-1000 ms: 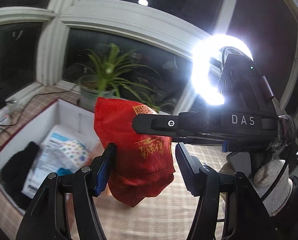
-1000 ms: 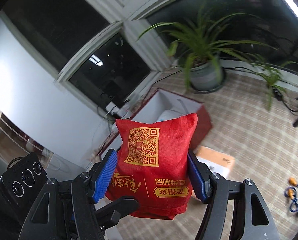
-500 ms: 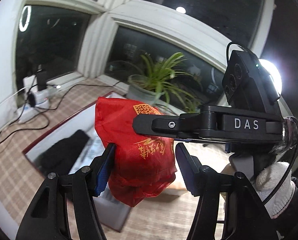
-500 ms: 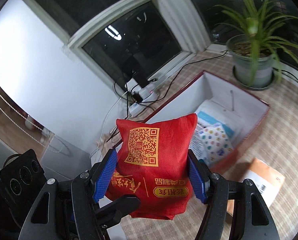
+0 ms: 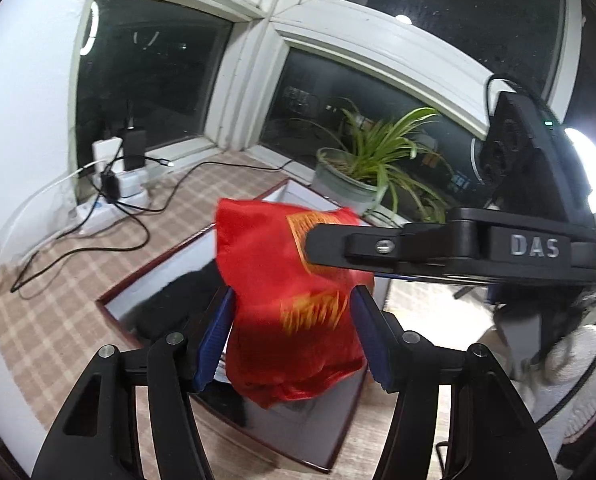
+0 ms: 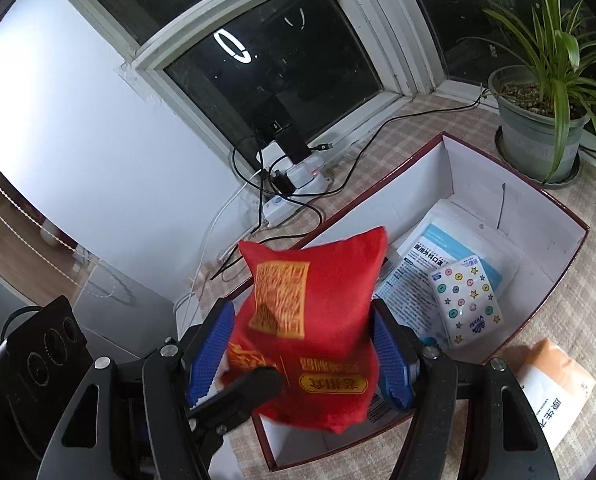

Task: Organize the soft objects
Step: 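Lift the red bag with both tools into the shoebox and open them, then move both tools back to the orange-and-white tissue pack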

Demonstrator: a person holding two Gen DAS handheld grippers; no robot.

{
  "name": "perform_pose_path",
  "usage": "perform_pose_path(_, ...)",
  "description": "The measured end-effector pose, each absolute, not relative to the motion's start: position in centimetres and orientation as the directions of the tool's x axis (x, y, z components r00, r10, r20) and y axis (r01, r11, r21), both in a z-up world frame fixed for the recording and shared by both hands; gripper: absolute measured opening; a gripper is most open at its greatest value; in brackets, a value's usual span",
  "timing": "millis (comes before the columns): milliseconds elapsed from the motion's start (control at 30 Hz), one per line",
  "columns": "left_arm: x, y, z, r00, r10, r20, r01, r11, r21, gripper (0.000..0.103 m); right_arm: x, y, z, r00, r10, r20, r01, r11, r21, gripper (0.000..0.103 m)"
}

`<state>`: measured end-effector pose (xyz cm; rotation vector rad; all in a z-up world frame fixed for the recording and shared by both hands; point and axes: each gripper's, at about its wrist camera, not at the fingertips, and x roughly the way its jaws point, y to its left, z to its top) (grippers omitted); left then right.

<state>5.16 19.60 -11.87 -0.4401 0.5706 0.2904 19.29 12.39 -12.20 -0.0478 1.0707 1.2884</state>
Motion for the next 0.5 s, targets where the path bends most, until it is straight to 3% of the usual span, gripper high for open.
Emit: perform_pose_path(500, 5.2, 18.5, -11.1, 0.816, 0.129, -0.564, -0.361, 0.875, -0.322, 0.059, 20.8, 8.0, -10.9, -0.004, 0.758, -0.652, -0.791, 0.397, 0.466, 0.067)
